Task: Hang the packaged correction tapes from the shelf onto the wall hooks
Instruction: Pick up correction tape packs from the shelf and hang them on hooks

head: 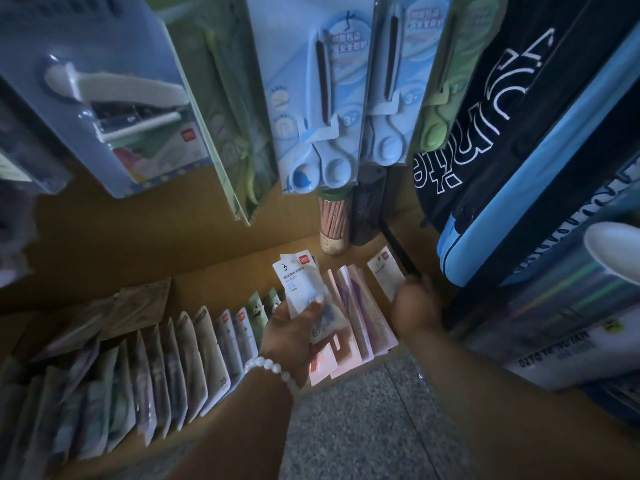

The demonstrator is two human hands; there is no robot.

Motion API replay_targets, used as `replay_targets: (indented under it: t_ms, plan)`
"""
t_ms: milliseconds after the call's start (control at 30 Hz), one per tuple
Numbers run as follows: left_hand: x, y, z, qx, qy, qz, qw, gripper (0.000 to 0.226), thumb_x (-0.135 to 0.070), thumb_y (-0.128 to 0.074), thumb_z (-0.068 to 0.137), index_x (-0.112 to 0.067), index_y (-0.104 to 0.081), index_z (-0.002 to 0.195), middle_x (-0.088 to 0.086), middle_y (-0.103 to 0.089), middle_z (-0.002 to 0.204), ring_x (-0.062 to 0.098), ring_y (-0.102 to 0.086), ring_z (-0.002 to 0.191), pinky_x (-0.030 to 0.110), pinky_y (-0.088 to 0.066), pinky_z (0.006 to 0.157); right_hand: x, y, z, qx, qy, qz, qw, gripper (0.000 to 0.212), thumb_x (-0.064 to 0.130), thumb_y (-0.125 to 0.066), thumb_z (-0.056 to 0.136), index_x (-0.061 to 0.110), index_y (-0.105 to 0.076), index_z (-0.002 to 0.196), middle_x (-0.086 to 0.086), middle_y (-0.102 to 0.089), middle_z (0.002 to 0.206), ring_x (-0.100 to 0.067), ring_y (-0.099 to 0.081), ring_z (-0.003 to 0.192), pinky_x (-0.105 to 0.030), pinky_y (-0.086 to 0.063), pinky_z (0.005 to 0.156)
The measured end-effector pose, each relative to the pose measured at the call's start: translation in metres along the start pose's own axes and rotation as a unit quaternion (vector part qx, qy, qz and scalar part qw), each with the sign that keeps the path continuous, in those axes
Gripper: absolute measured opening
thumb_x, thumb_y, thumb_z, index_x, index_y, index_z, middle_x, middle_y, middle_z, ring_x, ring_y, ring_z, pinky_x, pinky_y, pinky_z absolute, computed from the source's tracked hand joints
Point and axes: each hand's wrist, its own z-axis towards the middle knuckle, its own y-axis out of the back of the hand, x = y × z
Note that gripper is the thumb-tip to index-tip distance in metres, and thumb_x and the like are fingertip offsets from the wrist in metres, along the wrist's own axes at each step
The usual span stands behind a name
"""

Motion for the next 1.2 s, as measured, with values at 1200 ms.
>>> replay_targets:
  t_ms: [1200]
  plan:
    - [-0.196, -0.125, -0.319, 0.232, -0.274, 0.073, 0.931, 0.037, -0.001, -0.074, 0.06, 0.003, -0.075, 0.096, 0.024, -0.076, 0.094, 0.035, -0.075, 0.078, 0.044, -0.062, 0.068, -0.023, 0.396, -0.185, -0.223, 0.183, 0.688, 0.666, 0.013, 0.026, -0.064, 0.086, 0.016, -0.059, 0.08, 0.004, -0.062, 0.067, -0.007, -0.055, 0.062, -0.028, -0.042, 0.061]
